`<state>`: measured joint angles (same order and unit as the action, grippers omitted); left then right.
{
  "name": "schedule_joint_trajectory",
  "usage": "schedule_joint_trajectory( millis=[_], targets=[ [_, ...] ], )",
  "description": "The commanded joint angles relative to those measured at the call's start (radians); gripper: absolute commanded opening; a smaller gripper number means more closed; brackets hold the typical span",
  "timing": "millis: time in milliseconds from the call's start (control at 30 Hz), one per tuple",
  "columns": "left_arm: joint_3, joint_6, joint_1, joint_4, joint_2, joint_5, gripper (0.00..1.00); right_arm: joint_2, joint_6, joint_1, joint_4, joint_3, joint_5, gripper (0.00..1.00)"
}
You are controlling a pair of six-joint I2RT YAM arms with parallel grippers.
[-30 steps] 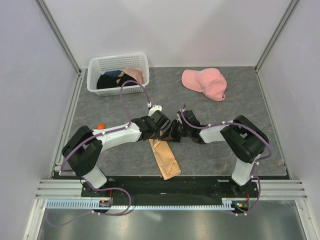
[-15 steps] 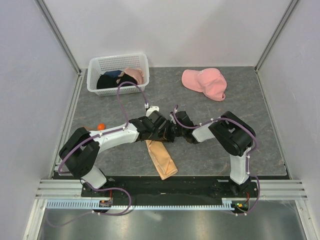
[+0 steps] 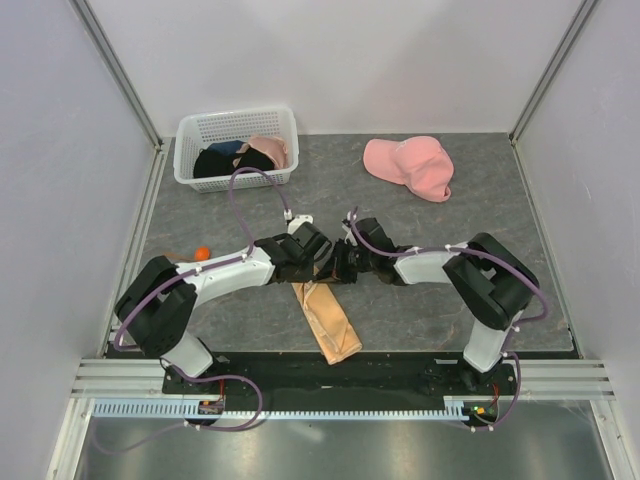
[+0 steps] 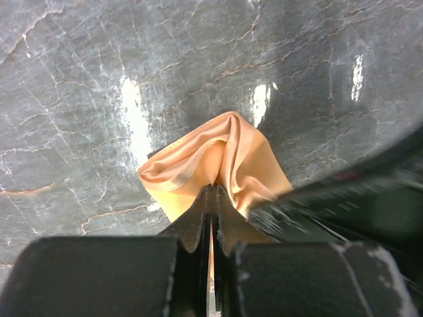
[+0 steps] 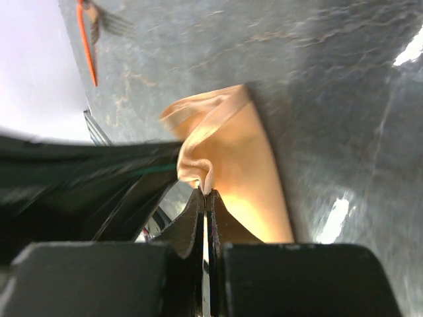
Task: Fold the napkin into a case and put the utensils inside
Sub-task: Grasp the top corner of the smaller rectangle folded napkin from the folded napkin.
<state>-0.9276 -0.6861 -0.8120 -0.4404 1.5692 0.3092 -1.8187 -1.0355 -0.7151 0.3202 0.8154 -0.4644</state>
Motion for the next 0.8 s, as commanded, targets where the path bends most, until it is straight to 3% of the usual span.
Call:
schedule_joint_trajectory(
  millis=[0, 67, 200, 300, 433, 767],
  targets=[
    [0.000, -0.035, 0.016, -0.006, -0.041, -0.010, 0.02, 0.099, 0.103, 0.025, -0.089, -0.004, 0.021, 0.00],
    [-0.004, -0.030, 0.019, -0.009, -0.051, -0.016, 0.02, 0.110, 0.121, 0.051, -0.113, -0.001, 0.013, 0.00],
    [-0.022, -0.020, 0.022, -0.018, -0.072, -0.022, 0.16, 0.111, 0.176, 0.085, -0.182, 0.031, 0.006, 0.00],
    [-0.033, -0.030, 0.022, -0.031, -0.086, -0.044, 0.20, 0.102, 0.258, 0.108, -0.297, 0.089, 0.009, 0.00],
    [-0.050, -0.043, 0.020, -0.029, -0.080, -0.093, 0.17, 0.121, 0.342, 0.137, -0.429, 0.137, 0.044, 0.00],
    [-0.108, -0.043, 0.027, 0.061, 0.058, -0.176, 0.09, 0.108, 0.376, 0.147, -0.454, 0.166, 0.012, 0.00]
  ],
)
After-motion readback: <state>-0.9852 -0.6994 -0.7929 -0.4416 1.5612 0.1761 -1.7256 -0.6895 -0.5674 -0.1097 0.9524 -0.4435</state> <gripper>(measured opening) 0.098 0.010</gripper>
